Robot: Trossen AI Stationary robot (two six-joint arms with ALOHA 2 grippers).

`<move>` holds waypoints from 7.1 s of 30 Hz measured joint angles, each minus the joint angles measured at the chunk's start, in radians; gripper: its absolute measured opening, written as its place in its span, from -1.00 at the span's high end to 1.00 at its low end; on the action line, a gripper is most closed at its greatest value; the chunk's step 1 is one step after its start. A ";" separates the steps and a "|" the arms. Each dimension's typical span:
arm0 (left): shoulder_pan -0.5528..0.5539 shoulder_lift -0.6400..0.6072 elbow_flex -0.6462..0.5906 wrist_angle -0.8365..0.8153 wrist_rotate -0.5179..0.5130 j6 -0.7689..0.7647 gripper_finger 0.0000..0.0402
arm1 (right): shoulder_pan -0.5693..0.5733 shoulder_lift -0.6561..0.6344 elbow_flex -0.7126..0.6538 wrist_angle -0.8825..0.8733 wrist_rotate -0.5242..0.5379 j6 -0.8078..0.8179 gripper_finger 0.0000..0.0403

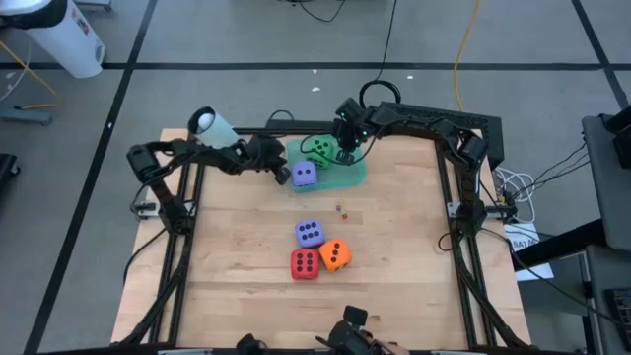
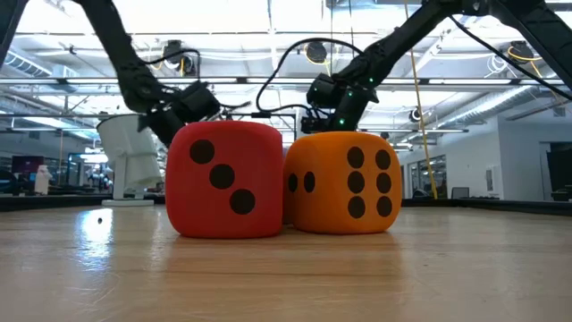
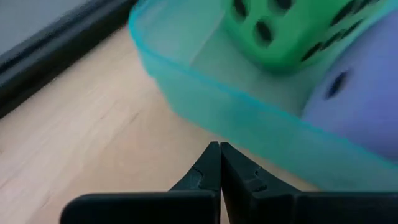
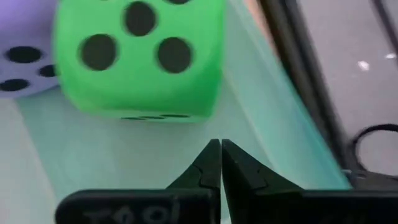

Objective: Pick & Place Dice
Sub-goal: Put the large green dice into the green container, then put the large orange dice into the green container

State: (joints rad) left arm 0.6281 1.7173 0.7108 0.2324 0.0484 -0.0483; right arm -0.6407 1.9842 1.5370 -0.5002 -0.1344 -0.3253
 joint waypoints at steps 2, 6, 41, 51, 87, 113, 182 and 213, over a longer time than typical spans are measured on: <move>-0.008 -0.001 0.026 -0.036 -0.019 0.002 0.98 | 0.000 -0.001 -0.011 0.022 0.007 -0.001 0.99; -0.022 -0.001 0.056 -0.046 0.015 0.018 0.95 | 0.000 -0.001 -0.037 0.124 0.007 0.004 1.00; -0.054 -0.002 0.150 -0.156 0.073 0.146 0.98 | 0.058 0.039 -0.036 0.250 0.003 0.124 1.00; -0.054 -0.002 0.150 -0.201 0.075 0.175 0.97 | 0.082 -0.050 -0.036 0.196 0.109 0.099 1.00; -0.160 -0.002 0.148 -0.133 0.071 0.140 0.98 | 0.114 -0.071 -0.138 0.190 -0.088 0.129 1.00; -0.425 -0.699 -0.122 -0.100 -0.045 0.271 0.99 | 0.243 -0.545 -0.492 0.564 -0.221 0.155 1.00; -0.499 -1.128 -0.351 -0.111 -0.190 0.098 0.96 | 0.790 -0.623 -0.787 0.738 0.177 0.366 -0.97; -0.499 -1.128 -0.350 -0.155 -0.181 0.105 0.96 | 0.843 -0.356 -0.597 0.503 0.044 0.212 -0.99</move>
State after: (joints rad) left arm 0.1292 0.5892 0.3607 0.0776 -0.1326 0.0571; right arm 0.2024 1.6283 0.9398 0.0025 -0.0905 -0.1128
